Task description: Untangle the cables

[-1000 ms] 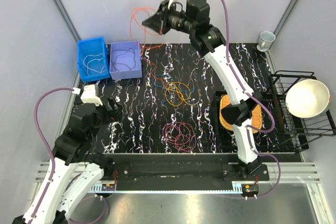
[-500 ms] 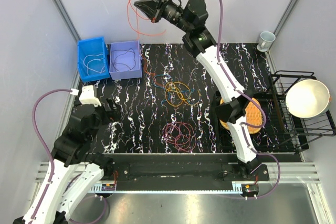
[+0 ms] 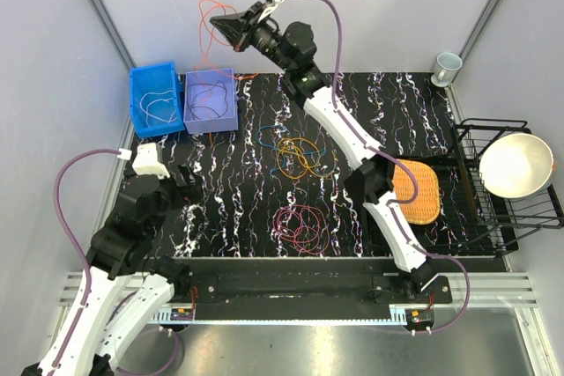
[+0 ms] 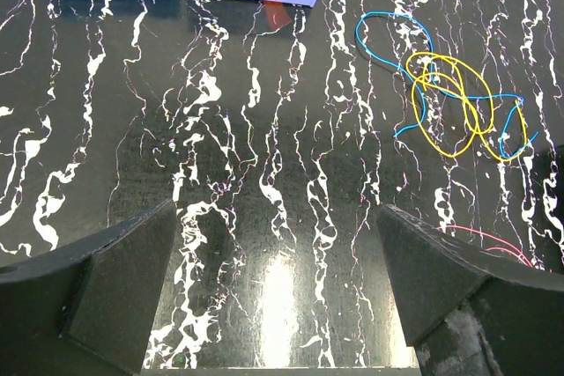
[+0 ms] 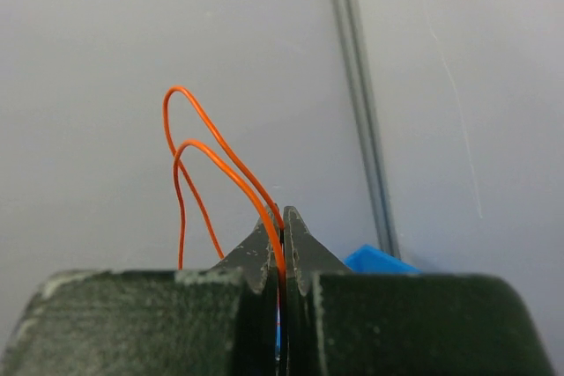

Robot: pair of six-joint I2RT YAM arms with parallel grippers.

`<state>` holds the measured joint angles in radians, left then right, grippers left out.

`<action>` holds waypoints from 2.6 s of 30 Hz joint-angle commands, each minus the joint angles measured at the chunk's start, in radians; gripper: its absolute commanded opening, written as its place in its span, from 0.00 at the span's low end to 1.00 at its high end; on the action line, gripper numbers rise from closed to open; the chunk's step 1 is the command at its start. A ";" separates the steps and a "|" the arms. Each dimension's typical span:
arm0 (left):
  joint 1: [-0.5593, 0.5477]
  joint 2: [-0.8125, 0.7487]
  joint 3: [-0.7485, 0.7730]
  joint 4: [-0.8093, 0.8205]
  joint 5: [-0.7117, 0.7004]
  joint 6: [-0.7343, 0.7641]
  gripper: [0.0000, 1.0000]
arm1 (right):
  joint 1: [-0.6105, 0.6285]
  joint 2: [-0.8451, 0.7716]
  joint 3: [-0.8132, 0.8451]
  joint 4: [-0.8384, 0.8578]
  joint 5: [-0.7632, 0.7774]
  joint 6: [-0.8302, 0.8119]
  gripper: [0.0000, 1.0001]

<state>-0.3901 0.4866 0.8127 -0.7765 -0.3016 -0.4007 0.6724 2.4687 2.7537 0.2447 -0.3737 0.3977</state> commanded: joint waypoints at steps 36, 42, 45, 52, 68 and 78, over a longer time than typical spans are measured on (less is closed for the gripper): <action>0.002 0.066 0.009 0.013 -0.050 -0.015 0.98 | 0.053 0.447 0.038 0.091 0.323 0.001 0.57; 0.002 0.073 0.011 0.011 -0.051 -0.018 0.98 | 0.055 0.414 0.005 0.068 0.320 0.007 0.69; 0.003 0.078 0.011 0.010 -0.051 -0.017 0.98 | 0.055 0.374 -0.015 0.062 0.322 0.004 0.70; 0.002 0.079 0.013 0.006 -0.054 -0.020 0.98 | 0.055 0.205 -0.181 0.057 0.289 0.024 0.78; 0.003 0.199 0.029 0.010 0.016 -0.023 0.94 | 0.046 -0.540 -1.107 -0.015 0.605 -0.007 0.93; -0.160 0.492 -0.040 0.279 0.144 -0.194 0.82 | -0.030 -0.790 -1.347 -0.361 0.513 0.089 0.96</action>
<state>-0.4603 0.8997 0.7898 -0.6559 -0.1947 -0.5152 0.6640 1.7306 1.4418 0.0788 0.1375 0.4614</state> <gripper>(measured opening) 0.835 0.959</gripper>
